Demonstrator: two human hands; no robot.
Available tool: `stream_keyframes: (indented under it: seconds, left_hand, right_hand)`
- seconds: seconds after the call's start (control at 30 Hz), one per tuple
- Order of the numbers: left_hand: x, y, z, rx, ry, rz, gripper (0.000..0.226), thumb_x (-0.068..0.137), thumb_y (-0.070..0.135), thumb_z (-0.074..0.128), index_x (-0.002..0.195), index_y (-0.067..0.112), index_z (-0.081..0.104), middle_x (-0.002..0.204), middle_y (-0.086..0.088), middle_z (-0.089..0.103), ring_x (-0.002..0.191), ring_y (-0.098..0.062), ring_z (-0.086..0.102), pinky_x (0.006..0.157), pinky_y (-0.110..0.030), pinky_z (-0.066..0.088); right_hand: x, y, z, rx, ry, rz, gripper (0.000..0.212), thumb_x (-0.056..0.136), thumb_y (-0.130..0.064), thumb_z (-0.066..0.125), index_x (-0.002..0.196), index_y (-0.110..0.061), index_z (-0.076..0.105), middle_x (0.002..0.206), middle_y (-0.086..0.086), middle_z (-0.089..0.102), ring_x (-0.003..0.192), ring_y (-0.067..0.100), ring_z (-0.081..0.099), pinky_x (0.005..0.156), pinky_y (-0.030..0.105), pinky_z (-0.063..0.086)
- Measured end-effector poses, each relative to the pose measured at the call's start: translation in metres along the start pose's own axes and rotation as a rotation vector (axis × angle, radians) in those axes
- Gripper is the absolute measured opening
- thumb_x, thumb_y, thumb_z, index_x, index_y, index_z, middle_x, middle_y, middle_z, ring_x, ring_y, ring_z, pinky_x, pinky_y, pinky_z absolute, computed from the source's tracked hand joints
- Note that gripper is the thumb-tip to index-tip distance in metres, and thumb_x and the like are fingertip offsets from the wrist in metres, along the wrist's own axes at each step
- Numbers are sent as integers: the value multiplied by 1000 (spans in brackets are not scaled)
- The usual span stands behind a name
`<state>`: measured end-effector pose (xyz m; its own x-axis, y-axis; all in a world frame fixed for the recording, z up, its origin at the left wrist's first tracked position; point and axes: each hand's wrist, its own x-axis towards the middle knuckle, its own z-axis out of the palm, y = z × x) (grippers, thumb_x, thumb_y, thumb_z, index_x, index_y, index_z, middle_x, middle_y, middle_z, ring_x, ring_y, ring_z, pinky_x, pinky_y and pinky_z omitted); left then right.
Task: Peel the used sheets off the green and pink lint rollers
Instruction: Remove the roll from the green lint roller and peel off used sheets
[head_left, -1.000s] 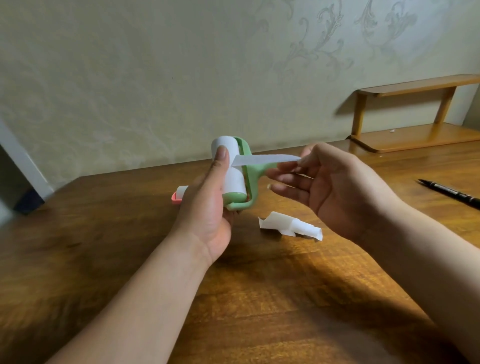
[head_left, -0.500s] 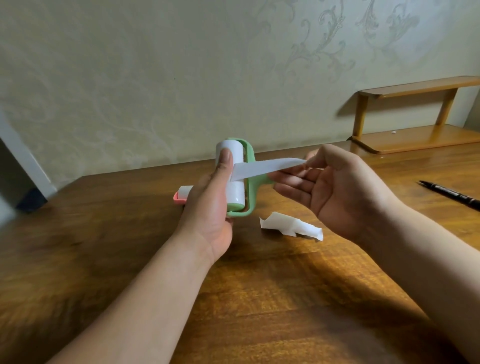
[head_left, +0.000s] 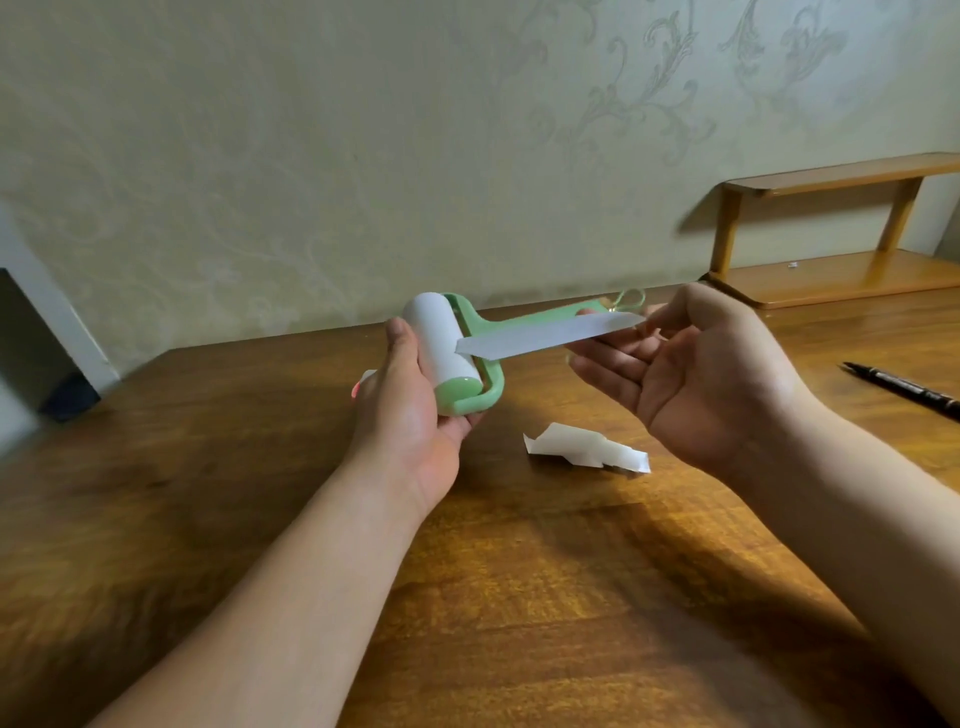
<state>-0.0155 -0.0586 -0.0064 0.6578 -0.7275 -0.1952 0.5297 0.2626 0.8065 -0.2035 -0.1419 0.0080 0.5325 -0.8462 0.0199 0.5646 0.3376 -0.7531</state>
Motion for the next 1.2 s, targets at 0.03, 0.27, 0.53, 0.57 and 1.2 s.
stream_keyframes:
  seconds: [0.03, 0.27, 0.53, 0.57, 1.2]
  left_hand:
    - [-1, 1, 0, 1, -13, -1, 51, 104, 61, 67, 140, 25, 62, 130, -16, 74, 111, -32, 80, 73, -45, 70]
    - [-1, 3, -3, 54, -80, -21, 47, 95, 48, 83, 135, 26, 71, 129, -10, 80, 115, -28, 80, 87, -43, 69]
    - [3, 3, -4, -8, -13, -41, 44, 113, 51, 60, 149, 25, 62, 135, -17, 74, 113, -32, 78, 68, -39, 68]
    - [3, 3, -3, -13, 3, -30, 48, 112, 55, 59, 150, 26, 60, 134, -16, 74, 111, -31, 78, 65, -38, 67]
    - [10, 8, -6, -52, -10, -26, 65, 100, 73, 65, 148, 29, 63, 133, -16, 76, 110, -33, 81, 79, -45, 69]
  right_hand:
    - [0, 0, 0, 7, 7, -7, 21, 99, -5, 38, 113, -3, 53, 92, 22, 82, 94, 39, 84, 78, 47, 69]
    - [1, -3, 0, -26, 39, -42, 21, 101, -8, 38, 116, -5, 52, 97, 21, 84, 88, 33, 85, 80, 44, 69]
    - [4, -3, -4, -32, 64, -40, 23, 101, -8, 39, 120, -5, 51, 99, 20, 84, 94, 36, 85, 80, 45, 69]
    - [4, -3, -5, -32, 63, -36, 24, 101, -8, 39, 122, -6, 51, 98, 20, 84, 95, 36, 85, 80, 45, 70]
    - [8, -8, -10, -27, 117, -56, 34, 101, -10, 39, 130, -2, 54, 92, 14, 85, 88, 28, 85, 74, 42, 69]
